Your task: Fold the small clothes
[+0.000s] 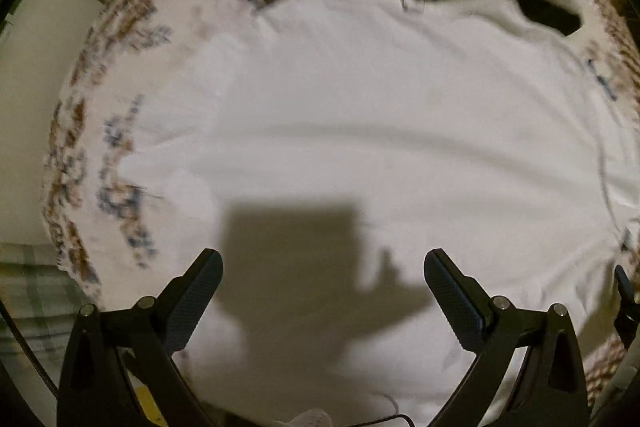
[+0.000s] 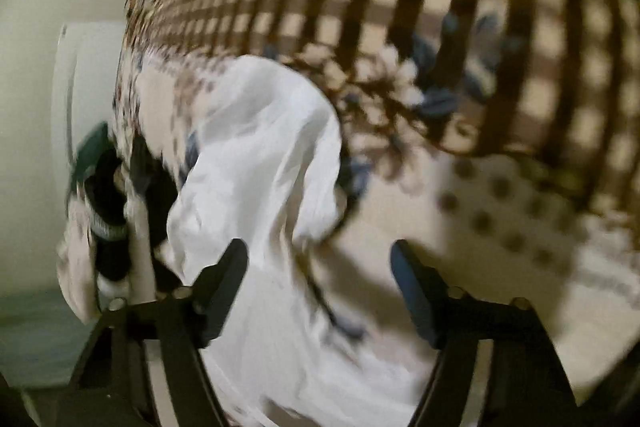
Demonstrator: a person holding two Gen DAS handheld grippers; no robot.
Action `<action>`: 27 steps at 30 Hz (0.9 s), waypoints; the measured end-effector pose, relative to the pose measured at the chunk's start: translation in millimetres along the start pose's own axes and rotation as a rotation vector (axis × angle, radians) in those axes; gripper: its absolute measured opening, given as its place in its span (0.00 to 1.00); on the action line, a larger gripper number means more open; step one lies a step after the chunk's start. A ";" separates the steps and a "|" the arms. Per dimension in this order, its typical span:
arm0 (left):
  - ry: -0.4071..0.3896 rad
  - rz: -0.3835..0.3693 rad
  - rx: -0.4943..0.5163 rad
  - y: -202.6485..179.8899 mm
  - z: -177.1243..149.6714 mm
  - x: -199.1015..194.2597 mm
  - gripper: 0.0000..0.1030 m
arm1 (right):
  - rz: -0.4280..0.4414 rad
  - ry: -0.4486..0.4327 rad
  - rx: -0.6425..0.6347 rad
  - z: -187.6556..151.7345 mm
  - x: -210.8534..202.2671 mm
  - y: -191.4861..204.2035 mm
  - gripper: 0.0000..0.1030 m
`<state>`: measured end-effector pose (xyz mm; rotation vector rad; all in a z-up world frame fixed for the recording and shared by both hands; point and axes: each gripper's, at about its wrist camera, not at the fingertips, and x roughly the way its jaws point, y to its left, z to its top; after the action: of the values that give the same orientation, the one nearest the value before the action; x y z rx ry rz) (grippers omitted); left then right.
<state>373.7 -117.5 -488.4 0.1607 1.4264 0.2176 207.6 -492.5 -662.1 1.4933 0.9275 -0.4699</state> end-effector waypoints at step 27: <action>-0.037 -0.067 -0.246 108.9 20.8 27.6 1.00 | -0.293 -0.066 -1.184 -224.1 132.7 236.2 0.06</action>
<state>392.1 -4.8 -485.9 -0.0841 1.3538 0.3305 417.0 -223.3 -577.1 0.2696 1.0813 -0.1006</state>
